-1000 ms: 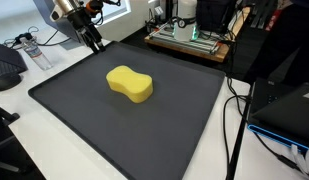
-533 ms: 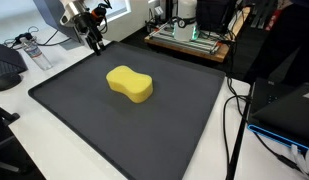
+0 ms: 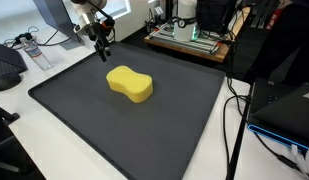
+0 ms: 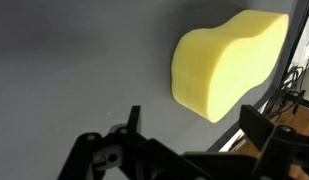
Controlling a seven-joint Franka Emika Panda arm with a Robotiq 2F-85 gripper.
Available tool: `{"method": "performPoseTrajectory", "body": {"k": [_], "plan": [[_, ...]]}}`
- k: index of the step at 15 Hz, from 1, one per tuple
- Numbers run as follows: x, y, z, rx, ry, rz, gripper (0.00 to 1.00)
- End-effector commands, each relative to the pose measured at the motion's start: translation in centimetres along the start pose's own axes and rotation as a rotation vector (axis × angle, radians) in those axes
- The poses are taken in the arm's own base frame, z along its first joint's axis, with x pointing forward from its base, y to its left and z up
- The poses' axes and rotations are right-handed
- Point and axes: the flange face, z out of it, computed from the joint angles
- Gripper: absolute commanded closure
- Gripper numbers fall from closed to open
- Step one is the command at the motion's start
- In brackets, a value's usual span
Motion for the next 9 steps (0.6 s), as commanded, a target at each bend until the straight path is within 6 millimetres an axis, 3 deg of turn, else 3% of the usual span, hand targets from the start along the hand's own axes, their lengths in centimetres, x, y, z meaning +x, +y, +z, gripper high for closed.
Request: {"method": "performPoseTrajectory", "body": {"k": [1, 5, 9], "plan": [[-3.2, -0.8, 1.0, -0.001, 0.045, 0.013, 0.00], [-6.6, -2.4, 2.0, -0.027, 0.086, 0.054, 0.00], [-10.0, -4.9, 1.3, -0.074, 0.213, 0.115, 0.00]]}}
